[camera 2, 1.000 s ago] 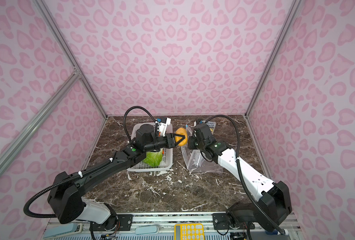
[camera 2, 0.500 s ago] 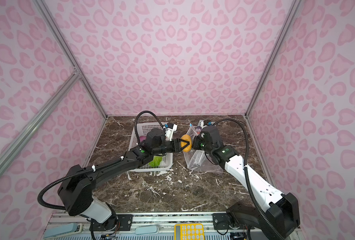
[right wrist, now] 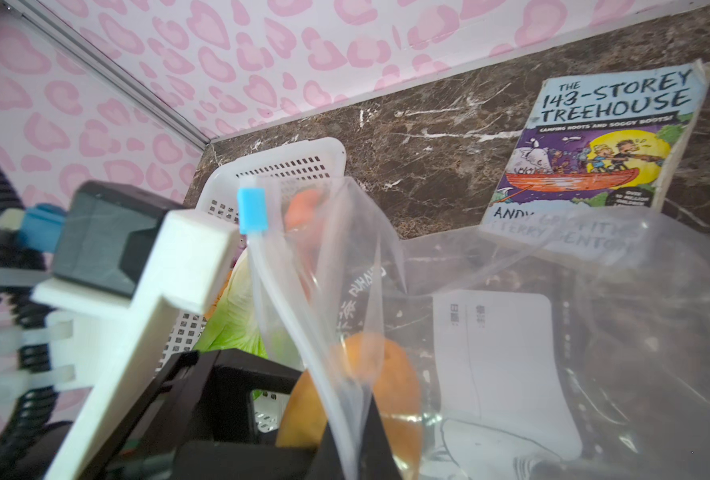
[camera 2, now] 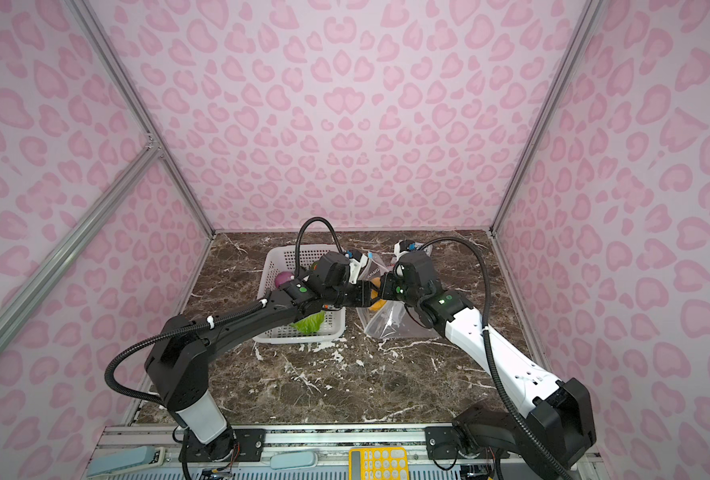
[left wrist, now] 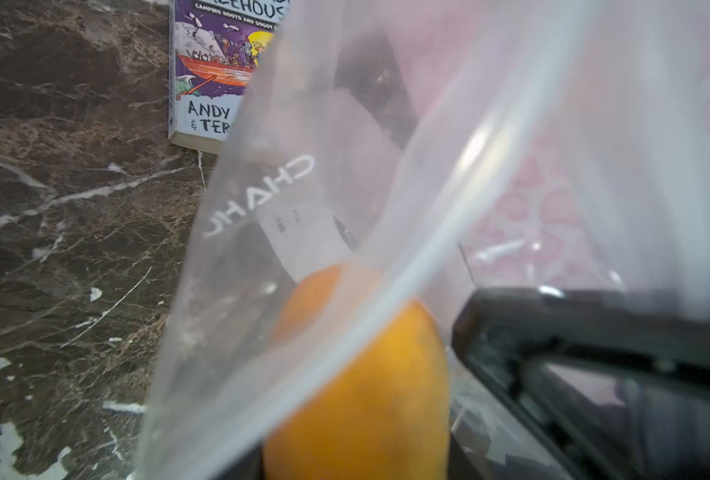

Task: Place the food in the zip-top bag and seal the zipper
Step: 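Lower the potato into the bag and open the left gripper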

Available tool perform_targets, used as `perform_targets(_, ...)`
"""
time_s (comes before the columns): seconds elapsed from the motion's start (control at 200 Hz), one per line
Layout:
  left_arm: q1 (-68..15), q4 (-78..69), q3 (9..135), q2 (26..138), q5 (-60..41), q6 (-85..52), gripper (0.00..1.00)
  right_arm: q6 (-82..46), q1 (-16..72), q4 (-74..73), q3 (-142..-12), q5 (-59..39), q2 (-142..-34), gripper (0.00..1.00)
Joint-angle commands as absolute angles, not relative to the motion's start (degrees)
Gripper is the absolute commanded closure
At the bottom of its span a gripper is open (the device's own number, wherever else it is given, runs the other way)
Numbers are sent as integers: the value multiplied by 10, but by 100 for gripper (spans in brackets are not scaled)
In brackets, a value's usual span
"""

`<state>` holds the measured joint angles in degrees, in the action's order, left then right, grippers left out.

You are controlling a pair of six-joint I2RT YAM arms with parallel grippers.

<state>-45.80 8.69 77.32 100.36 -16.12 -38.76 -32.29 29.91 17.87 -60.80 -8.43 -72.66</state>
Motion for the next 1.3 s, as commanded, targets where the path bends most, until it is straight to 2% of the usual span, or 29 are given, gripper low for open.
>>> perform_targets(0.0,-458,128,785,1021,-120,-376,55,-323,300,169,-613,-80,-734,100)
perform_targets(0.075,-458,140,786,1029,-109,-373,50,-322,300,176,-613,-73,-737,100)
perform_targets(0.18,-458,144,782,1028,-117,-373,37,-320,300,180,-611,-71,-739,100)
perform_targets(0.31,-458,139,778,1012,-140,-372,30,-319,300,183,-611,-67,-742,100)
perform_targets(0.565,-457,136,747,940,-141,-358,28,-307,300,197,-620,-63,-745,100)
perform_targets(0.75,-455,146,702,878,-77,-336,25,-300,301,207,-630,-65,-746,100)
perform_targets(0.93,-450,139,696,892,-78,-337,24,-300,301,204,-639,-82,-749,100)
perform_targets(1.19,-448,103,761,973,-143,-350,30,-293,302,223,-642,-76,-748,100)
perform_targets(1.225,-448,104,767,982,-149,-348,37,-289,302,229,-642,-71,-748,100)
perform_targets(1.295,-445,107,784,990,-158,-347,59,-280,303,249,-647,-51,-746,100)
